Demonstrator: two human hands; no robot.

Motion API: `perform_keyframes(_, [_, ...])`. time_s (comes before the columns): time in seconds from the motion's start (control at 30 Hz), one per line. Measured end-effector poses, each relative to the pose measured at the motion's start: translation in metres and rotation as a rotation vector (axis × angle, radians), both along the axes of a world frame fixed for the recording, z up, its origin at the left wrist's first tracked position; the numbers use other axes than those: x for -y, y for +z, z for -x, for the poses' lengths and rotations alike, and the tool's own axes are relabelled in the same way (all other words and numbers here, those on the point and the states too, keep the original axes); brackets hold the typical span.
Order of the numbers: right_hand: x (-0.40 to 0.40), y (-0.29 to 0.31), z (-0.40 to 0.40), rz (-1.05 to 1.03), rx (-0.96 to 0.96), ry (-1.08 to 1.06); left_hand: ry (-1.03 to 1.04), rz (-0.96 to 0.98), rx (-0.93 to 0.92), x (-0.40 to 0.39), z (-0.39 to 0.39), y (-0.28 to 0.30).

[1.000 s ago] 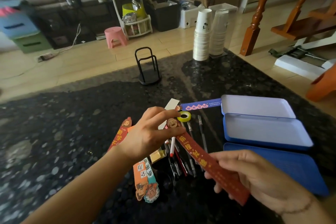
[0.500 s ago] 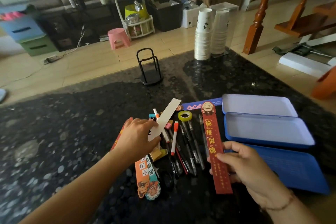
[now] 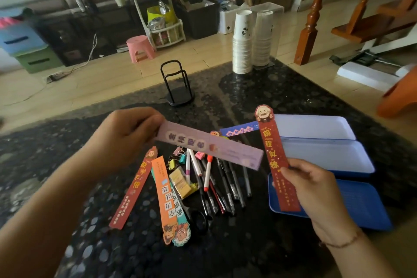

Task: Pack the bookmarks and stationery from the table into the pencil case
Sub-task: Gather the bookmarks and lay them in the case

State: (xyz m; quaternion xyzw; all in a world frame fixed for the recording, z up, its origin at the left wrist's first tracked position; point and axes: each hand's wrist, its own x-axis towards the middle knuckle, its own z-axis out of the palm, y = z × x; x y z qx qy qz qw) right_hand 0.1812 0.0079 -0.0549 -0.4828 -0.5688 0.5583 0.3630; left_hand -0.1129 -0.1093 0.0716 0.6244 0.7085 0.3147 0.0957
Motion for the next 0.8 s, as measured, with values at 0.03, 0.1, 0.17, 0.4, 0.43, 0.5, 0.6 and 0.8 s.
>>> perform_keyframes(0.03, [-0.001, 0.001, -0.001, 0.03, -0.012, 0.003, -0.071, 0.069, 0.075, -0.007, 0.0, 0.003])
perform_keyframes(0.1, [-0.001, 0.001, 0.0, 0.203, -0.104, 0.084, -0.204, 0.195, 0.172, -0.025, -0.003, -0.001])
perform_keyframes(0.17, [0.003, 0.002, 0.001, 0.37, -0.164, 0.263, -0.255, 0.3, 0.233, -0.044, -0.011, -0.015])
perform_keyframes(0.4, [0.008, -0.003, -0.001, 0.523, -0.213, 0.517, -0.218, 0.35, 0.318, -0.08, -0.039, -0.06])
perform_keyframes(0.43, [0.008, -0.003, -0.001, 0.512, -0.227, 0.513, -0.201, 0.333, 0.324, -0.083, -0.042, -0.066])
perform_keyframes(0.5, [0.008, -0.003, -0.001, 0.45, -0.201, 0.521, -0.181, 0.328, 0.346, -0.087, -0.048, -0.077])
perform_keyframes(0.6, [0.005, -0.005, -0.004, 0.381, -0.125, 0.537, -0.181, 0.344, 0.396, -0.093, -0.048, -0.091])
perform_keyframes(0.8, [-0.001, -0.012, -0.007, 0.382, -0.085, 0.432, 0.18, 0.213, 0.028, -0.132, -0.027, -0.132])
